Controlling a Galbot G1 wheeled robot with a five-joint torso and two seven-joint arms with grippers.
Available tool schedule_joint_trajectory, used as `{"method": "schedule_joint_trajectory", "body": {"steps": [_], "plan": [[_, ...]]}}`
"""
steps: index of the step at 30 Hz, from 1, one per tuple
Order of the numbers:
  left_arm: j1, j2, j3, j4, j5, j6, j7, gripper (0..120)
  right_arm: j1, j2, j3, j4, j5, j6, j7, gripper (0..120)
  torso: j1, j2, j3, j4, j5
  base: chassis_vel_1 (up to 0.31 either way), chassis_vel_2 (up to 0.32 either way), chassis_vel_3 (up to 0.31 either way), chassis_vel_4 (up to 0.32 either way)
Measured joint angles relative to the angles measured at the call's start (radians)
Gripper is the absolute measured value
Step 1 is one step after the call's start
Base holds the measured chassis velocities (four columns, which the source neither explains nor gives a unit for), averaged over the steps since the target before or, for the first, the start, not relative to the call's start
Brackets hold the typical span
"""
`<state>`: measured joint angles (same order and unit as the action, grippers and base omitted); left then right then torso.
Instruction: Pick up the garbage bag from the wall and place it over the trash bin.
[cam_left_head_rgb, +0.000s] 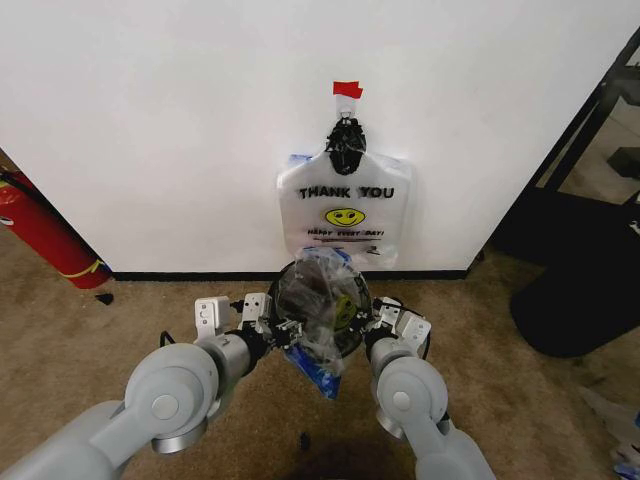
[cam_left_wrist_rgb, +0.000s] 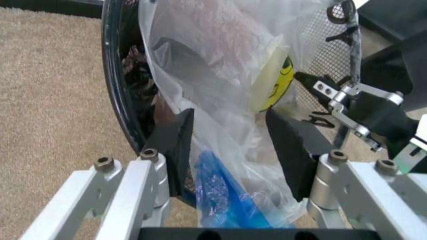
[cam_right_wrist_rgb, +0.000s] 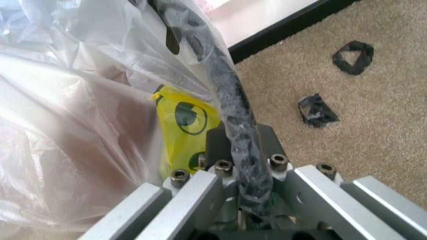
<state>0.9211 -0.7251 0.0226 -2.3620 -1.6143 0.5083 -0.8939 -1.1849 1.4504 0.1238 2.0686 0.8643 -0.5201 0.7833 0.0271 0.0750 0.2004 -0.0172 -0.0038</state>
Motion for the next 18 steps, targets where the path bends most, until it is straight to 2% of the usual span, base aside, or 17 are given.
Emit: {"method": "schedule_joint_trajectory", "body": {"steps": [10, 18], "plan": [[0.016, 0.053, -0.026, -0.059, 0.022, 0.034, -0.015, 38, 0.008, -0.005, 0.007, -0.004, -0.005, 0.003, -0.011, 0, 0.000, 0.000, 0.000, 0.0000, 0.0001, 0.000, 0.000, 0.000, 0.000], [0.022, 0.037, -0.017, -0.048, 0.049, 0.034, -0.001, 38, -0.002, -0.001, 0.004, -0.004, -0.052, 0.035, -0.057, 0, 0.000, 0.000, 0.000, -0.0001, -0.0003, 0.000, 0.000, 0.000, 0.000]]}}
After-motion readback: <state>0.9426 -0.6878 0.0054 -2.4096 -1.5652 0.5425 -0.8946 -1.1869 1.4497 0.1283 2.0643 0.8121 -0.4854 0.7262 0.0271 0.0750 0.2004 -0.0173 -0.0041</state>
